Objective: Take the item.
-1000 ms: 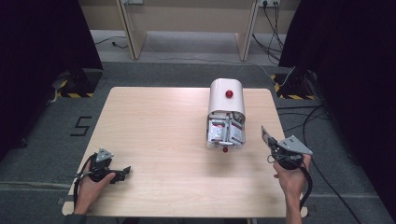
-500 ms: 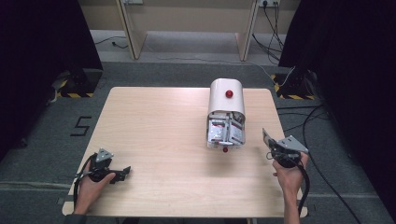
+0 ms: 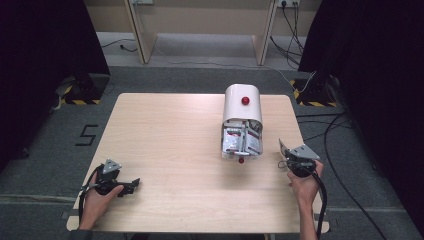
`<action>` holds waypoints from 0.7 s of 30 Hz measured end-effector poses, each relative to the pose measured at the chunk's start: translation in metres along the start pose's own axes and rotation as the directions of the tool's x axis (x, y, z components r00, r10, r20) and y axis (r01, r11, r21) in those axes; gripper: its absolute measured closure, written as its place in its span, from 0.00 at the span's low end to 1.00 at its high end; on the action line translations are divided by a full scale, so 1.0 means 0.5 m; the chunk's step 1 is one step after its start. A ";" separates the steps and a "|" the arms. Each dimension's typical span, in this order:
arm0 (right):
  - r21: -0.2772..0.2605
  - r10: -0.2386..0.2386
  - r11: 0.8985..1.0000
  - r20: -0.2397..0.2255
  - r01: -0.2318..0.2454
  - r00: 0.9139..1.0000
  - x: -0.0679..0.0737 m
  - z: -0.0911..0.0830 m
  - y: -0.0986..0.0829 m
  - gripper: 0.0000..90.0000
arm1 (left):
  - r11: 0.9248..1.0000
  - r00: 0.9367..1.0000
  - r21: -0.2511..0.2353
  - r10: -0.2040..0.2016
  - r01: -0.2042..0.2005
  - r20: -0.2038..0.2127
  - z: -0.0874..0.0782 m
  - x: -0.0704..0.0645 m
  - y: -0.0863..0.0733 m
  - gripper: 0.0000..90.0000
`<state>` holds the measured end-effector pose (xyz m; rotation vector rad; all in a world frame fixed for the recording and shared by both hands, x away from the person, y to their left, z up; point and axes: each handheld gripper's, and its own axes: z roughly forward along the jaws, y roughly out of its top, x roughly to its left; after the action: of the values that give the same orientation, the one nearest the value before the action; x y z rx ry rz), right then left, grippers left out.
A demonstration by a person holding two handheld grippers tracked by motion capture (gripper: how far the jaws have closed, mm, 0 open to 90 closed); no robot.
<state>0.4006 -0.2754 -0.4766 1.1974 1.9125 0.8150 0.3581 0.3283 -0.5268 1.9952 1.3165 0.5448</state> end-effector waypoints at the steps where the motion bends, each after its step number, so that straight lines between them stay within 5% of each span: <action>1: 0.008 -0.009 1.000 0.007 0.008 1.000 0.001 0.004 -0.002 0.97 | 1.000 1.000 0.000 0.000 0.000 0.000 0.000 0.000 0.000 0.00; 10: 0.048 -0.062 0.997 0.004 0.062 0.998 0.022 0.030 -0.011 0.96 | 1.000 1.000 0.000 0.000 0.000 0.000 0.000 0.000 0.000 0.00; 21: 0.055 -0.062 0.996 -0.012 0.063 0.998 0.033 0.043 -0.017 0.93 | 1.000 1.000 0.000 0.000 0.000 0.000 -0.001 -0.001 -0.001 0.00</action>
<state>0.4096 -0.2604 -0.4988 1.1619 1.9828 0.7407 0.3575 0.3283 -0.5268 1.9951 1.3165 0.5444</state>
